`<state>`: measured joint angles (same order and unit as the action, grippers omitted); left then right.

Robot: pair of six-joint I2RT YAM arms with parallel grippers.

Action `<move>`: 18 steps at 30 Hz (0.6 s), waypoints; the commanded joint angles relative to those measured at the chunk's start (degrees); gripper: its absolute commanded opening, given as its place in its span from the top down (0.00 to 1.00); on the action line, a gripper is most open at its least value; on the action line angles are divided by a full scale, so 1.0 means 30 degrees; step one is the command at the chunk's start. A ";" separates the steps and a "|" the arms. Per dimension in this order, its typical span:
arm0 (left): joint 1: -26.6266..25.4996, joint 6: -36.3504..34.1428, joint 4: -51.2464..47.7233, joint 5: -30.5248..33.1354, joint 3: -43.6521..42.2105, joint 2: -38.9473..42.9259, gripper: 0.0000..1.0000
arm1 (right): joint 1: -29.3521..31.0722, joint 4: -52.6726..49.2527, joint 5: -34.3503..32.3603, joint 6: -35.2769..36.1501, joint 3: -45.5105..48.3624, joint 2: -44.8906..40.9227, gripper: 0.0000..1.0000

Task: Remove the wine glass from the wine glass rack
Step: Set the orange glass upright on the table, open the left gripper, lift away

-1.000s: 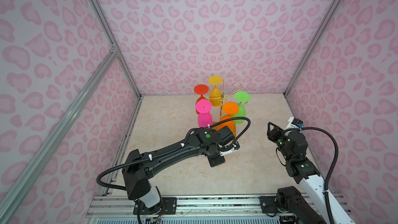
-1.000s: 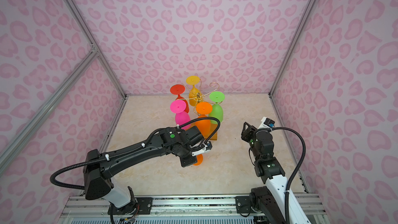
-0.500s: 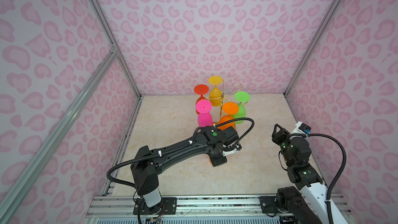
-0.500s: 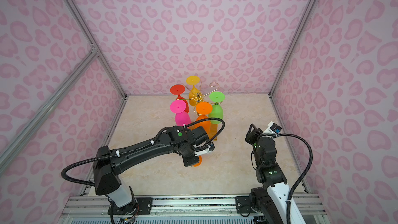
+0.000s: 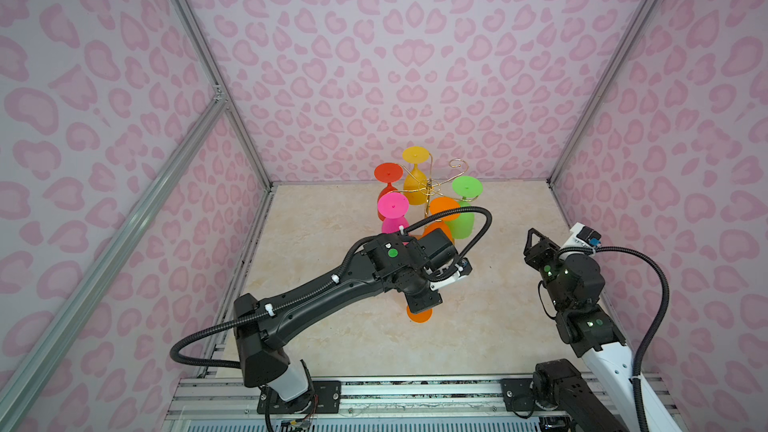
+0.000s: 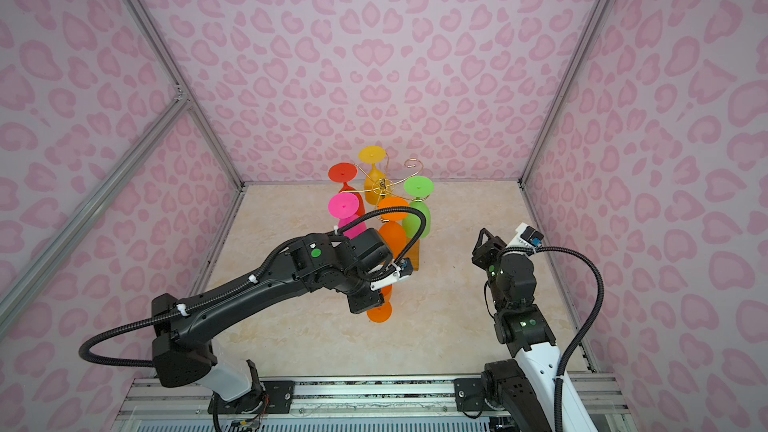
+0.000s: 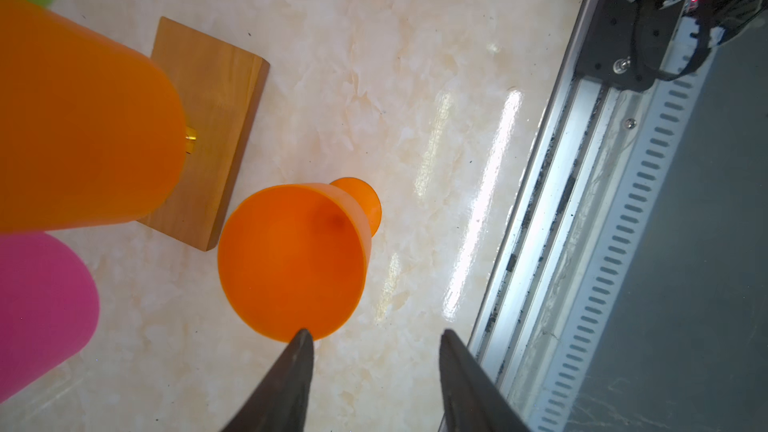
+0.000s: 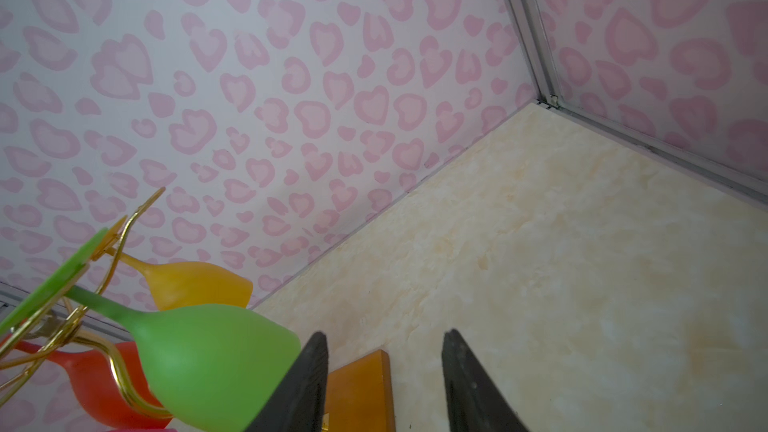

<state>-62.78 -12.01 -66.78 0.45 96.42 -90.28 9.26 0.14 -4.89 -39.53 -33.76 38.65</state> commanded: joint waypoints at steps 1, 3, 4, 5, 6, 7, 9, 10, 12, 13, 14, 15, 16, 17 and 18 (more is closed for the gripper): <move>0.0011 0.0152 0.1785 0.0685 -0.0023 0.1925 0.48 | -0.0017 0.1051 0.2227 -0.0136 -0.1325 0.1073 0.54; 0.0014 0.0425 0.3497 0.1796 -0.0573 0.3429 0.47 | -0.0010 0.1385 0.3475 -0.0267 -0.2390 0.2087 0.54; 0.0010 0.0589 0.4630 0.2705 -0.1095 0.4310 0.47 | -0.0009 0.1477 0.4269 -0.0375 -0.3099 0.2735 0.54; 0.0038 0.0741 0.5917 0.3716 -0.1749 0.5258 0.48 | -0.0009 0.1641 0.5057 -0.0553 -0.3787 0.3450 0.53; 0.0054 0.0825 0.7087 0.4651 -0.2427 0.6097 0.48 | -0.0020 0.1778 0.5745 -0.0791 -0.4429 0.4095 0.52; 0.0145 0.0833 0.8395 0.5491 -0.3258 0.7017 0.48 | -0.0031 0.2046 0.6638 -0.1022 -0.5144 0.4899 0.51; 0.0589 0.1017 0.9961 0.6579 -0.4404 0.8398 0.44 | -0.0009 0.2436 0.8047 -0.1539 -0.6442 0.6340 0.50; 0.0926 0.1270 1.0806 0.7199 -0.4915 0.8973 0.39 | 0.0019 0.2674 0.8580 -0.1844 -0.7033 0.7045 0.49; 0.1972 0.1890 1.1762 0.7453 -0.5542 0.9792 0.31 | 0.0126 0.3018 0.9350 -0.2195 -0.8071 0.8208 0.48; 0.2662 0.2444 1.2234 0.7460 -0.5856 1.0128 0.27 | 0.0199 0.2965 0.9617 -0.2205 -0.8571 0.8709 0.48; 0.3291 0.2835 1.2665 0.7262 -0.6222 1.0481 0.24 | 0.0298 0.2863 0.9910 -0.2205 -0.9120 0.9272 0.48; 0.3868 0.3154 1.3101 0.7067 -0.6329 1.0771 0.22 | 0.0391 0.2804 1.0141 -0.2227 -0.9573 0.9713 0.48; 0.4561 0.3599 1.3505 0.6669 -0.7152 1.1089 0.20 | 0.0498 0.2719 1.0415 -0.2256 -1.0061 1.0204 0.48; 0.5260 0.3952 1.3789 0.6035 -0.7489 1.1369 0.19 | 0.0584 0.2595 1.0679 -0.2329 -1.0485 1.0668 0.48; 0.5806 0.4252 1.4122 0.5593 -0.7797 1.1628 0.19 | 0.0647 0.2680 1.0869 -0.2500 -1.0776 1.1065 0.49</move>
<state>-48.38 -3.68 -31.42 19.73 74.94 -56.77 10.79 6.94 23.20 -45.52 -64.20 69.73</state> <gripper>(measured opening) 0.816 0.517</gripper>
